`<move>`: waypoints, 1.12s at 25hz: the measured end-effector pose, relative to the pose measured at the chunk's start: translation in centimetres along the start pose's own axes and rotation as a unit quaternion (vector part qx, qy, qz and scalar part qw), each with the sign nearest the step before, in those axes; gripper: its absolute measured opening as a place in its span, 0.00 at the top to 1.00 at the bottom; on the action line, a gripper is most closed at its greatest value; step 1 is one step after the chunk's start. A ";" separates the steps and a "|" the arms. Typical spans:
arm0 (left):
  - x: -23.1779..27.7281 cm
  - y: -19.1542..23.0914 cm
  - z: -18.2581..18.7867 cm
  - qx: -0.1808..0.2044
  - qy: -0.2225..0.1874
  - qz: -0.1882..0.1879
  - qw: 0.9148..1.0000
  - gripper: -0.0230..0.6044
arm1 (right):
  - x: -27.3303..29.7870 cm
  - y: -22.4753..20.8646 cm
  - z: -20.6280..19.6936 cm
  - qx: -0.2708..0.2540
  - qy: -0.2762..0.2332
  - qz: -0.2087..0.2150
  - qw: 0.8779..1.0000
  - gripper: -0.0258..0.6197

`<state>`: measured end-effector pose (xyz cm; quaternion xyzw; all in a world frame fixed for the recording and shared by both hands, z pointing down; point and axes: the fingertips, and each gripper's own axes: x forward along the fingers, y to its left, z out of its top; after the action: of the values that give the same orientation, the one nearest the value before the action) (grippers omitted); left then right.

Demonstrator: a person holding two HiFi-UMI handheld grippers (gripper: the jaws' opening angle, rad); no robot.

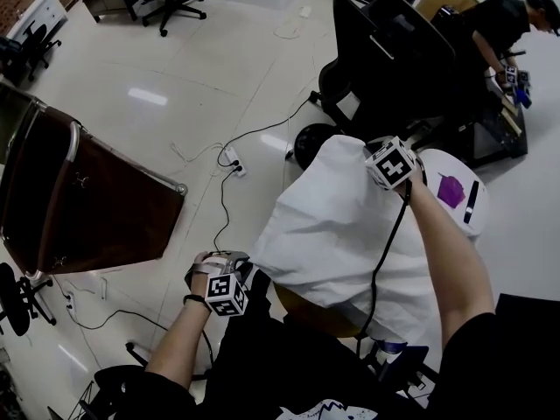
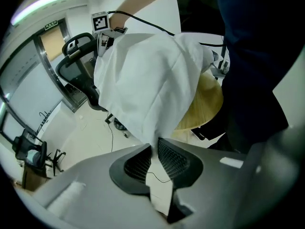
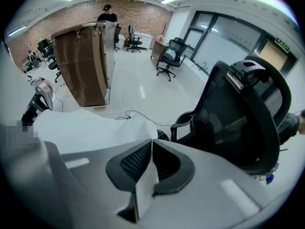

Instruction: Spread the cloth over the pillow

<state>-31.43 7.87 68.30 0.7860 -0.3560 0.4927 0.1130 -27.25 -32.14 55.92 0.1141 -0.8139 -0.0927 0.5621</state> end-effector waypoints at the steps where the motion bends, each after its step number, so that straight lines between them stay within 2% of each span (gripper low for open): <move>1: -0.2 0.1 -0.1 0.004 0.002 0.001 1.000 0.91 | 0.2 -0.3 -0.1 0.001 0.001 -0.005 1.000 0.94; 7: -3.0 1.2 -0.4 0.040 0.017 0.015 0.999 0.91 | 1.7 -1.9 -1.0 -0.001 0.018 -0.021 1.000 0.94; 8: -3.6 1.8 -0.5 0.043 0.021 0.024 0.999 0.96 | 1.9 -2.2 -1.1 -0.002 0.020 -0.023 1.000 0.94; 13: -6.3 4.8 -0.8 0.041 0.026 0.058 0.997 0.96 | 3.6 -3.1 -1.5 -0.010 0.042 -0.026 0.999 0.94; 25: -3.7 3.4 -3.2 0.022 0.054 -0.016 0.998 0.96 | 9.2 -0.5 -4.6 -0.006 0.110 0.019 0.994 0.93; 28: -3.1 3.0 -3.3 0.023 0.059 -0.024 0.998 0.96 | 10.0 -0.3 -5.4 0.001 0.112 0.024 0.993 0.86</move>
<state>-36.48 8.84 66.75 0.7665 -0.3182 0.5433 0.1272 -25.62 -35.44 66.63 0.1048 -0.7487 -0.0648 0.6514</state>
